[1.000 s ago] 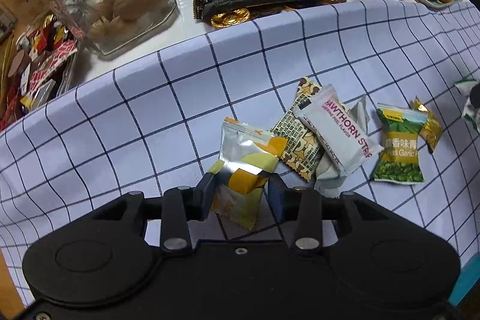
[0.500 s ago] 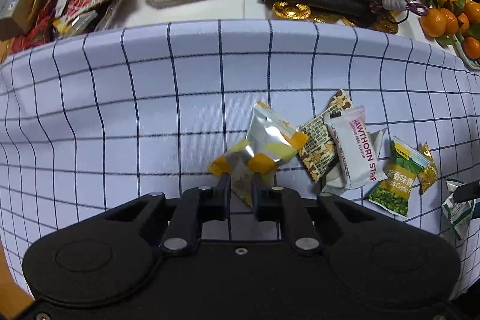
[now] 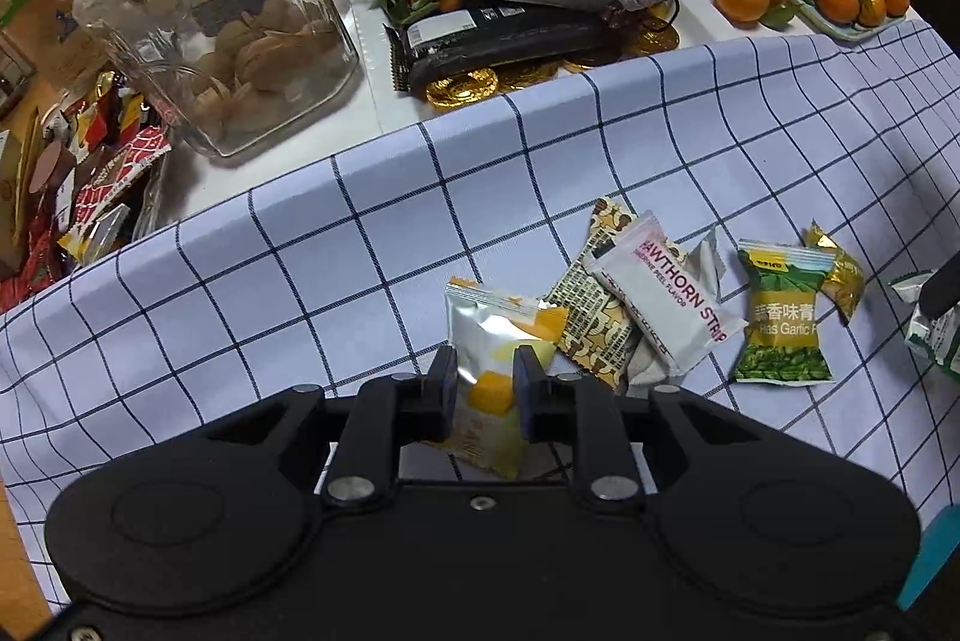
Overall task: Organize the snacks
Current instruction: 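Close the left tool on the yellow-white packet and lift it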
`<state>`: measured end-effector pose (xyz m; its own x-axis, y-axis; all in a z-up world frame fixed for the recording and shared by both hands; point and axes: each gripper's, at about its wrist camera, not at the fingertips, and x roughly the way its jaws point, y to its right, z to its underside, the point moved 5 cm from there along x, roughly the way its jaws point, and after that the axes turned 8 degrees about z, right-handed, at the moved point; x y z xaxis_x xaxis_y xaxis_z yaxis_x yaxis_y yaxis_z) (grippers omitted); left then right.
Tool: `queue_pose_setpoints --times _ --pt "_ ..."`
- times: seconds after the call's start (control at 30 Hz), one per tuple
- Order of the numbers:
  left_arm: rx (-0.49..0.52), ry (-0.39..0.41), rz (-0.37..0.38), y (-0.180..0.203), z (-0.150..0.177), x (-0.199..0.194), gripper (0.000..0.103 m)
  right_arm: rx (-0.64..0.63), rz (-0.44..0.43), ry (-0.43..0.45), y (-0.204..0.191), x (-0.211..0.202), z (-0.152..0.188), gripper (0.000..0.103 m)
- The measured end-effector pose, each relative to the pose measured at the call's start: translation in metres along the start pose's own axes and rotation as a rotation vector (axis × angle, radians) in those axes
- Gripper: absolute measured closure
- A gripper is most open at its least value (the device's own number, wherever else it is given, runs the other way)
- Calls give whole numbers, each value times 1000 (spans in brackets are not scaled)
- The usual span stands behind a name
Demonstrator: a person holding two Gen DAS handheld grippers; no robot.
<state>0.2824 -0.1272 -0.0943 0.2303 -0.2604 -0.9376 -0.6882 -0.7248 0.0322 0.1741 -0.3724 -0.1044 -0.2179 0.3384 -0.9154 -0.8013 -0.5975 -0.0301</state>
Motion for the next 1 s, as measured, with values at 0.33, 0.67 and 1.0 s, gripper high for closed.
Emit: queue_pose_setpoints --times 0.33,0.67,1.0 --pt "41 -3 -28 6 5 1 62 -29 -5 -10 0 -1 5 65" --pt "-55 -32 -25 0 4 15 48 -47 0 -16 -8 5 9 65" --pt "-319 -71 30 -24 -5 15 55 -69 11 4 -14 5 15 65"
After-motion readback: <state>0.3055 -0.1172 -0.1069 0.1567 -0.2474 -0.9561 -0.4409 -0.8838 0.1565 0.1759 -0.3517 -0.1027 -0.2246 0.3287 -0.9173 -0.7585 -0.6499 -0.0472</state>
